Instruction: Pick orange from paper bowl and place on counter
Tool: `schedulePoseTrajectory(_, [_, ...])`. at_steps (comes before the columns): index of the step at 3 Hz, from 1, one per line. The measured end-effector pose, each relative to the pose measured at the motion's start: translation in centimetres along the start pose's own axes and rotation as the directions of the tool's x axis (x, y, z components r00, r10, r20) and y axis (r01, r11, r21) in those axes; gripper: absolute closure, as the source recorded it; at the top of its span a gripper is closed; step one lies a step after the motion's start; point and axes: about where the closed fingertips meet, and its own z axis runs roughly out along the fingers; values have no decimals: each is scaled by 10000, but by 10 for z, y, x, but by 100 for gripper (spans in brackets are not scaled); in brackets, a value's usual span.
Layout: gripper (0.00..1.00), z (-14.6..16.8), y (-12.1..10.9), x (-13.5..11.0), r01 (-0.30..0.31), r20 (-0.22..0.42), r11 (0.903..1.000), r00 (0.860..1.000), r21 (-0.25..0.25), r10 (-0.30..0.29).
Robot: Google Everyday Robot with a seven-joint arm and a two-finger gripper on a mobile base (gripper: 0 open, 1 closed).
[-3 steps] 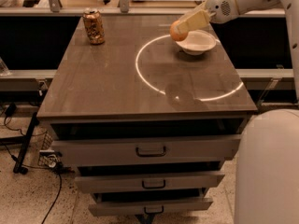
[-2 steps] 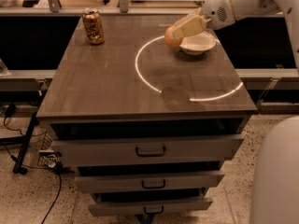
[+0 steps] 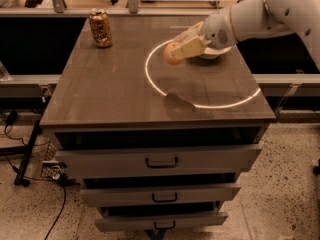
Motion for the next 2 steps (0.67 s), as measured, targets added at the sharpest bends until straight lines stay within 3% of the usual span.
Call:
schedulePoseTrajectory(1, [100,49,25,35,276,-550,9987,9980,-426,-300])
schedulePoseTrajectory(2, [84,76,34,57,315,-924,9961,9950,-825,-391])
